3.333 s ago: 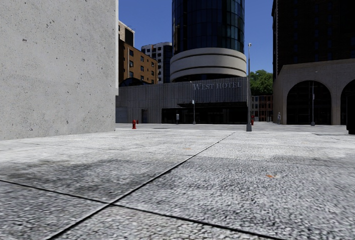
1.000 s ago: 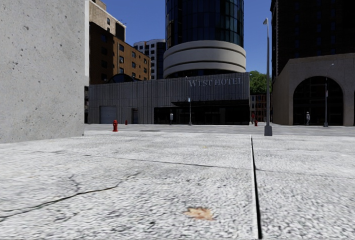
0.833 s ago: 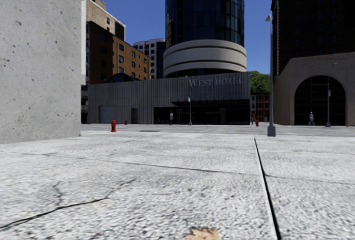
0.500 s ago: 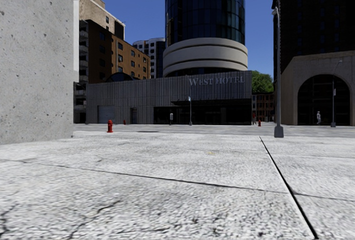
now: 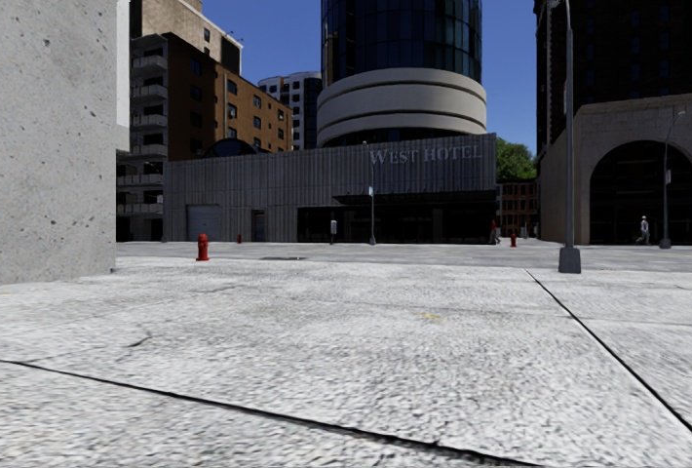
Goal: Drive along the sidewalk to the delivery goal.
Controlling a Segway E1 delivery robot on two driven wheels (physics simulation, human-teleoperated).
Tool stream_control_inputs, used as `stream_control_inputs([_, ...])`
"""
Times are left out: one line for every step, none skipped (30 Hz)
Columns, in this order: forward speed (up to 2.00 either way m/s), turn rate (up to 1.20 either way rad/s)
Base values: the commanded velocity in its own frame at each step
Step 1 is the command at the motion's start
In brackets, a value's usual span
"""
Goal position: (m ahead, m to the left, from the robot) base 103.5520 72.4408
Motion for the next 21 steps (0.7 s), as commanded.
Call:
stream_control_inputs([2.0,0.0])
stream_control_inputs([2.0,0.0])
stream_control_inputs([2.0,0.0])
stream_control_inputs([2.0,0.0])
stream_control_inputs([2.0,0.0])
stream_control_inputs([2.0,0.0])
stream_control_inputs([2.0,0.0])
stream_control_inputs([2.0,0.0])
stream_control_inputs([2.0,0.0])
stream_control_inputs([2.0,0.0])
stream_control_inputs([2.0,0.0])
stream_control_inputs([2.0,0.0])
stream_control_inputs([2.0,0.0])
stream_control_inputs([2.0,0.0])
stream_control_inputs([2.0,0.0])
stream_control_inputs([2.0,0.0])
stream_control_inputs([2.0,0.0])
stream_control_inputs([2.0,0.0])
stream_control_inputs([2.0,0.0])
stream_control_inputs([2.0,0.0])
stream_control_inputs([2.0,0.0])
